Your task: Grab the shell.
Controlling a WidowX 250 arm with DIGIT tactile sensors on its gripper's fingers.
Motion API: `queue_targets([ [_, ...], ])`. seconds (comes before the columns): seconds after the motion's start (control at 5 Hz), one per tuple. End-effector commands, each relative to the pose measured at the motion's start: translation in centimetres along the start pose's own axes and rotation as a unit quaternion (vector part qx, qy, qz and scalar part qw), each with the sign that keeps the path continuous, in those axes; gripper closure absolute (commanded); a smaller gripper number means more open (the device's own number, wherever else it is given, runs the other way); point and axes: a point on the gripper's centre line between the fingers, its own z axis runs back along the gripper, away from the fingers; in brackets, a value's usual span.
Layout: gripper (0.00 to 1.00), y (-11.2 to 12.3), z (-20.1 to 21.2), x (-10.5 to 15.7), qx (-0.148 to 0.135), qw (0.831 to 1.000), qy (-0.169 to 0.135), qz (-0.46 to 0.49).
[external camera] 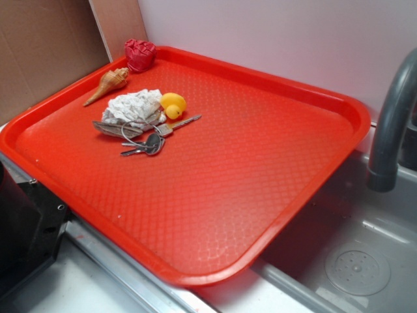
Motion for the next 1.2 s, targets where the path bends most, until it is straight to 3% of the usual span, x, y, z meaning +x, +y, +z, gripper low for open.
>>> queue_targets([
  [0.0,0.0,0.0,0.0,0.0,0.0,1.0,0.0,0.0],
  [0.2,0.0,4.1,-4.4,2.7,0.025,0.993,0.02,0.113],
  [0.4,0.0,7.4,-7.5,4.6,0.05,0.987,-0.016,0.155],
  [0.6,0.0,10.7,-10.6,5.0,0.053,0.983,-0.029,0.172],
  [1.0,0.0,15.1,-12.8,8.2,0.068,0.99,-0.011,0.122],
])
